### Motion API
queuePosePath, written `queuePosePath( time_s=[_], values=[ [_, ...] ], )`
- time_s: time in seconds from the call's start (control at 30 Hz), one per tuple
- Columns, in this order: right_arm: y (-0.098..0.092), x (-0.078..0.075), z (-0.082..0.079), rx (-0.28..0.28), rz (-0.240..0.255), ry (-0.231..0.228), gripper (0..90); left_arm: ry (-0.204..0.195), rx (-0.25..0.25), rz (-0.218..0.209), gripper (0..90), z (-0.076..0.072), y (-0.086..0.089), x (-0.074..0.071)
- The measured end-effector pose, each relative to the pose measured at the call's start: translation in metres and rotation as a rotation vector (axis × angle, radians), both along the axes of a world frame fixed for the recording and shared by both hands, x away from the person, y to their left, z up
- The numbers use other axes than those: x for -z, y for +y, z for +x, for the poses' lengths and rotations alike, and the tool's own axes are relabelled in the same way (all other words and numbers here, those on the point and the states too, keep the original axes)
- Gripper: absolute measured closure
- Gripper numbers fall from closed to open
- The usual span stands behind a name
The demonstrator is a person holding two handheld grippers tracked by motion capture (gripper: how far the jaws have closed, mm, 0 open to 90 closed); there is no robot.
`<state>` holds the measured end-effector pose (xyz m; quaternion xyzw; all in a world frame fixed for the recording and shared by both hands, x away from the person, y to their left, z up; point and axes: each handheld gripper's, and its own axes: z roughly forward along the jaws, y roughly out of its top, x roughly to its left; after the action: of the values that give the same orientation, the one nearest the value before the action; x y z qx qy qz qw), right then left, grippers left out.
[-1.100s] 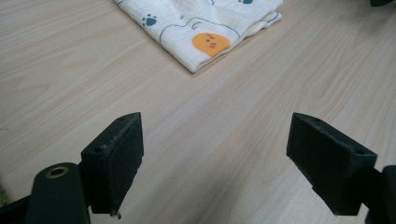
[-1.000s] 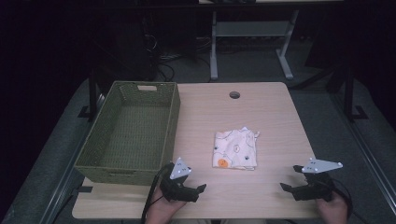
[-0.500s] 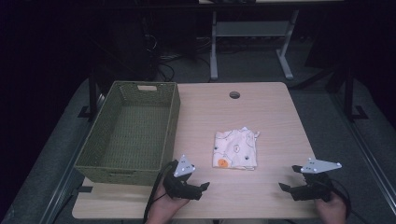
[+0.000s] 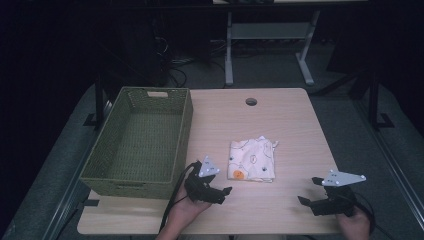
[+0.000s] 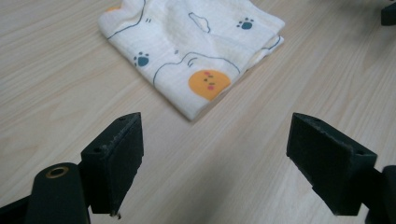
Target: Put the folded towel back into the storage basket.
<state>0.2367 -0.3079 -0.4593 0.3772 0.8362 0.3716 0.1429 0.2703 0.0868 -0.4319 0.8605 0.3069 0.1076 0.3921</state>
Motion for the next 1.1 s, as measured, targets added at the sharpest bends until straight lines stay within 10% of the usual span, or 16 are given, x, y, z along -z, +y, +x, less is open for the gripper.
queuePosePath(
  time_s=[1.1],
  values=[
    [-0.005, -0.001, 0.002, -0.016, 0.025, -0.007, 13.6, 0.051, 0.068, 0.183, 22.9, 0.078, -0.092, -0.010]
  ],
)
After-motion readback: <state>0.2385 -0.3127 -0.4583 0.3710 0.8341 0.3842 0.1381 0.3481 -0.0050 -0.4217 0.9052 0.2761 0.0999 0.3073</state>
